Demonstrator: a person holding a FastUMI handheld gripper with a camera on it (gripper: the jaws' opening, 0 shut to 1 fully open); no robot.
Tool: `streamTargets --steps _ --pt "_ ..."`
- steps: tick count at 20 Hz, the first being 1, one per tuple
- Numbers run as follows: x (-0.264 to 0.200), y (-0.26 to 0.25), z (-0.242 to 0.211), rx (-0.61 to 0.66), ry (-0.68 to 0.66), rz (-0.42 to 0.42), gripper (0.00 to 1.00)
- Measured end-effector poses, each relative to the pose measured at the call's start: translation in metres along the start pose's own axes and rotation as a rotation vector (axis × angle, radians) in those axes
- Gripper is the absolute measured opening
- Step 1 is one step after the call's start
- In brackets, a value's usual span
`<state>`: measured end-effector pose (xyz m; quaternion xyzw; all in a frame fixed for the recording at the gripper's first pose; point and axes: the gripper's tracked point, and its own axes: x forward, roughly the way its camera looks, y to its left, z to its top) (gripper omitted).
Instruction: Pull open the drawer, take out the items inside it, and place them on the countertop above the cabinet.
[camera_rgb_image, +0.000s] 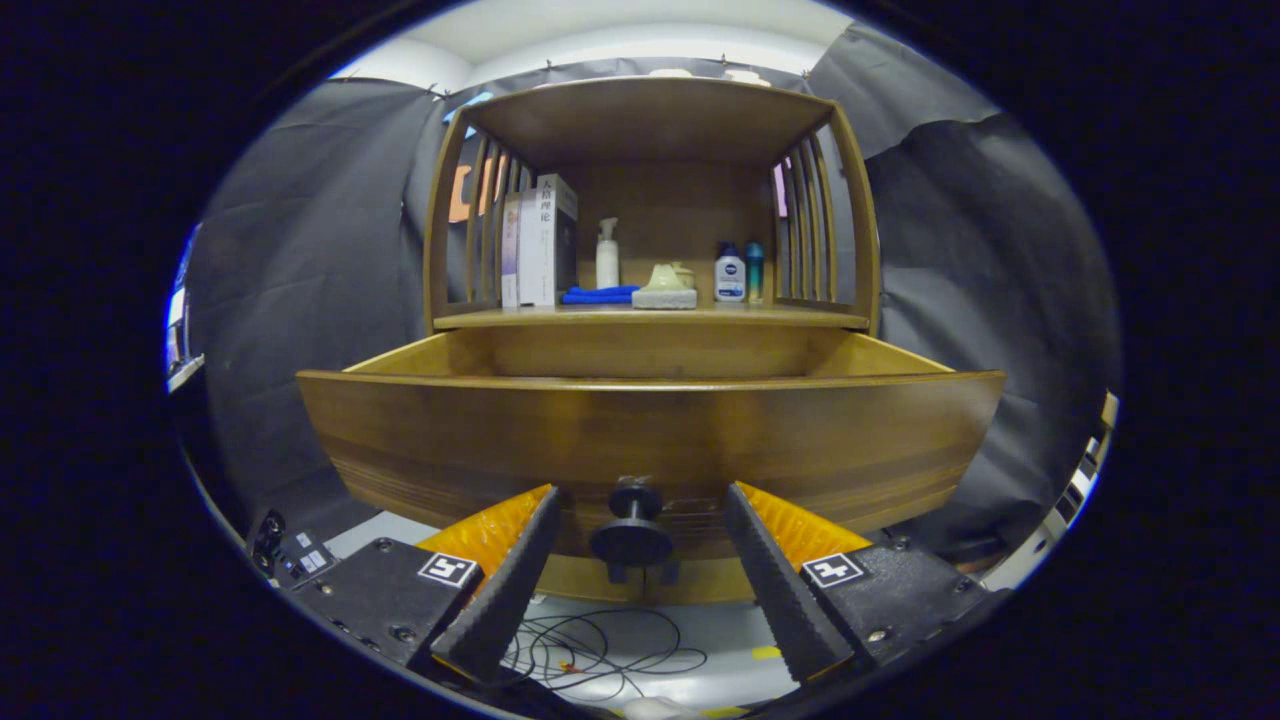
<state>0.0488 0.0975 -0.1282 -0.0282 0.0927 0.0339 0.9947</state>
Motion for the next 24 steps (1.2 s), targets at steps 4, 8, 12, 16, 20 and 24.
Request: streamTargets --steps 4,8,12,16,20,24 --pt "0.004 -0.002 -0.001 0.001 -0.008 -0.030 1.00" --pt "0.007 -0.002 -0.001 -0.016 -0.019 -0.066 1.00" --pt "0.011 -0.004 0.002 0.000 -0.010 -0.055 1.00" --pt "0.015 -0.007 0.005 0.001 -0.011 -0.046 1.00" --pt "0.022 -0.006 0.006 0.002 -0.019 -0.046 1.00" --pt "0.036 -0.006 0.012 -0.003 -0.023 -0.049 1.00"
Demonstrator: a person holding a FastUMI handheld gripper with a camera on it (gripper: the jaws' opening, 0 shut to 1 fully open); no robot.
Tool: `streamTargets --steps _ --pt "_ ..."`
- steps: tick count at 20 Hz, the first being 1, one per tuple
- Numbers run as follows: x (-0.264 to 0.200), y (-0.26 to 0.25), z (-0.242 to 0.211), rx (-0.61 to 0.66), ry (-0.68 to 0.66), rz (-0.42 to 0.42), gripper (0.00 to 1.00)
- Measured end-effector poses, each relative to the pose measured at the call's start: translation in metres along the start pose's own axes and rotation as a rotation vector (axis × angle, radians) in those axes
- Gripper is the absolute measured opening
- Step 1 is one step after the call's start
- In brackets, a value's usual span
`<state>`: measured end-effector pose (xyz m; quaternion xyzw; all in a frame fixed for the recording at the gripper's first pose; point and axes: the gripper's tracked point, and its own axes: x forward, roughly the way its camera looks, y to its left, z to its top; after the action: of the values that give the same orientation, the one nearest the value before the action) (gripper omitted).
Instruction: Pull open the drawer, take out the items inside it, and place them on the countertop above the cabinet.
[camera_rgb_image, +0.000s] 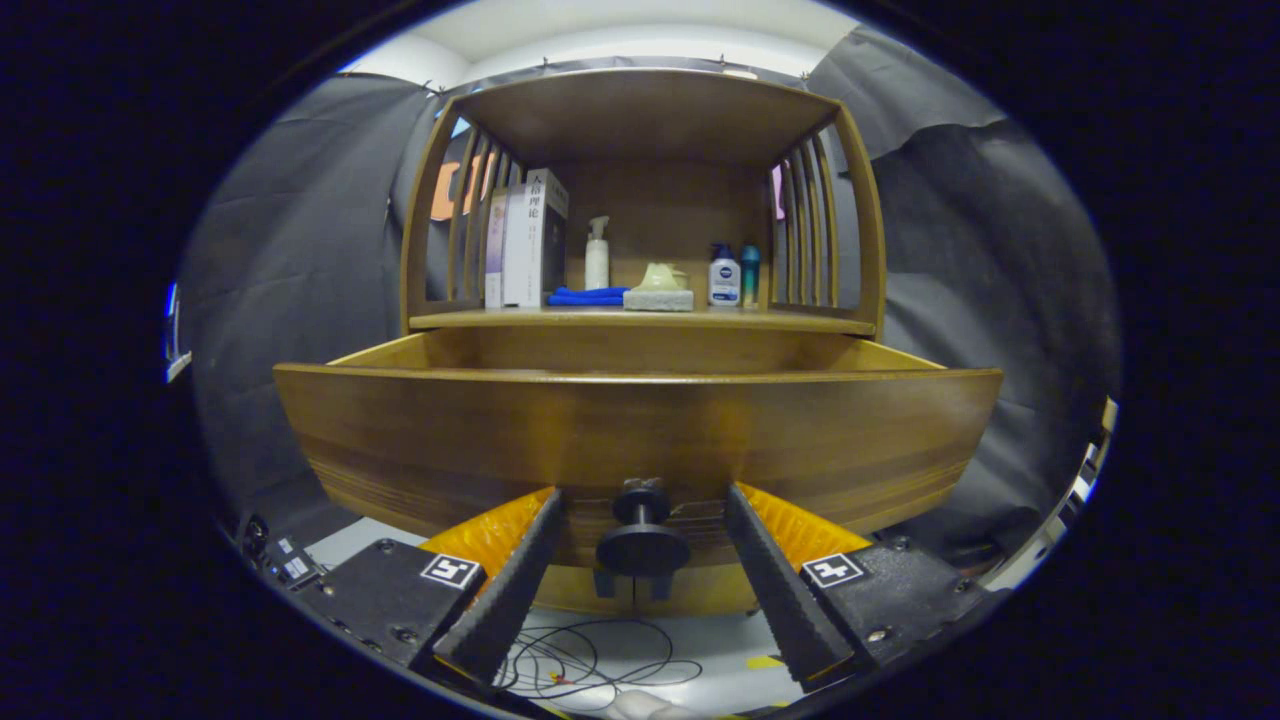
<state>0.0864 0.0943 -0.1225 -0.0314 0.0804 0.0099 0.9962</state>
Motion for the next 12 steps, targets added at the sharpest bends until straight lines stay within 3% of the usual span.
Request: streamTargets --steps 12 --pt "0.078 0.005 0.028 0.012 -0.016 -0.014 1.00"
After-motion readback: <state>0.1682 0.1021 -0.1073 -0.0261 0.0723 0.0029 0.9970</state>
